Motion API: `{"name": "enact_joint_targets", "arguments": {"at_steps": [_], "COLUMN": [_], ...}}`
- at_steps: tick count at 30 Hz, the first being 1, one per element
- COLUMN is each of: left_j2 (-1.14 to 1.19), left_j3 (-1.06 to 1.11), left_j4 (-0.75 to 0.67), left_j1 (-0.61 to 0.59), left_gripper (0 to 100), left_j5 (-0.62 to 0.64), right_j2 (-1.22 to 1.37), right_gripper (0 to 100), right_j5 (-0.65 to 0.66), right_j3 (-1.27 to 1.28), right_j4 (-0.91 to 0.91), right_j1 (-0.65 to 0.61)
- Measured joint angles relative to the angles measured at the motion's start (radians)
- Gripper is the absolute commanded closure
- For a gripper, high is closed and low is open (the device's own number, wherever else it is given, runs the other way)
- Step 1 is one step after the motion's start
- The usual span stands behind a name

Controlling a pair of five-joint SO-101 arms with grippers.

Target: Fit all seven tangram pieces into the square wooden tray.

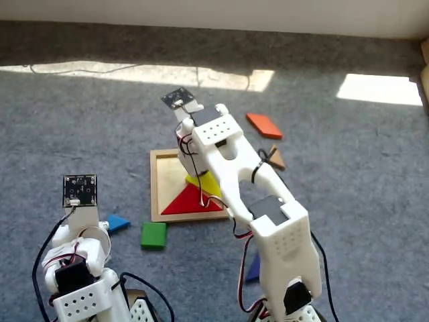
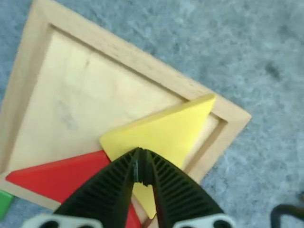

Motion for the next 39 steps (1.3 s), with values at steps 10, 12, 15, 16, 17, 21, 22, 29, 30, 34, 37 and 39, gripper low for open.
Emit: {"name": "enact_joint_targets", "arguments": {"at_steps": [10, 12, 15, 16, 17, 21, 22, 29, 30, 34, 37, 39], "left_j2": [0.000, 0.000, 0.000, 0.000, 0.000, 0.000, 0.000, 0.000, 0.000, 0.000, 0.000, 0.000], "left_j3": [0.000, 0.000, 0.000, 0.000, 0.000, 0.000, 0.000, 0.000, 0.000, 0.000, 0.000, 0.000], "left_j4": [0.000, 0.000, 0.000, 0.000, 0.000, 0.000, 0.000, 0.000, 0.000, 0.000, 0.000, 0.000], "left_j1": [0.000, 0.000, 0.000, 0.000, 0.000, 0.000, 0.000, 0.000, 0.000, 0.000, 0.000, 0.000], "left_gripper": [99, 99, 99, 99, 99, 99, 99, 99, 99, 99, 99, 99], "left_j5": [0.000, 0.000, 0.000, 0.000, 0.000, 0.000, 0.000, 0.000, 0.000, 0.000, 0.000, 0.000], "right_j2": [-0.048, -0.048, -0.046, -0.038, -0.034, -0.031, -0.031, -0.032, -0.032, -0.060, -0.163, -0.255], "right_gripper": [99.0, 99.0, 99.0, 99.0, 99.0, 99.0, 99.0, 99.0, 99.0, 99.0, 99.0, 99.0], "right_j5": [0.000, 0.000, 0.000, 0.000, 0.000, 0.000, 0.000, 0.000, 0.000, 0.000, 0.002, 0.002], "right_j3": [0.000, 0.006, 0.066, 0.077, 0.087, 0.098, 0.098, 0.098, 0.098, 0.095, 0.095, 0.106], "right_j4": [-0.052, -0.132, -0.224, -0.242, -0.250, -0.236, -0.221, -0.110, -0.091, -0.017, 0.021, 0.044], "right_j1": [-0.043, -0.051, -0.052, -0.052, -0.052, -0.021, -0.009, 0.012, 0.012, 0.012, 0.012, 0.012]}}
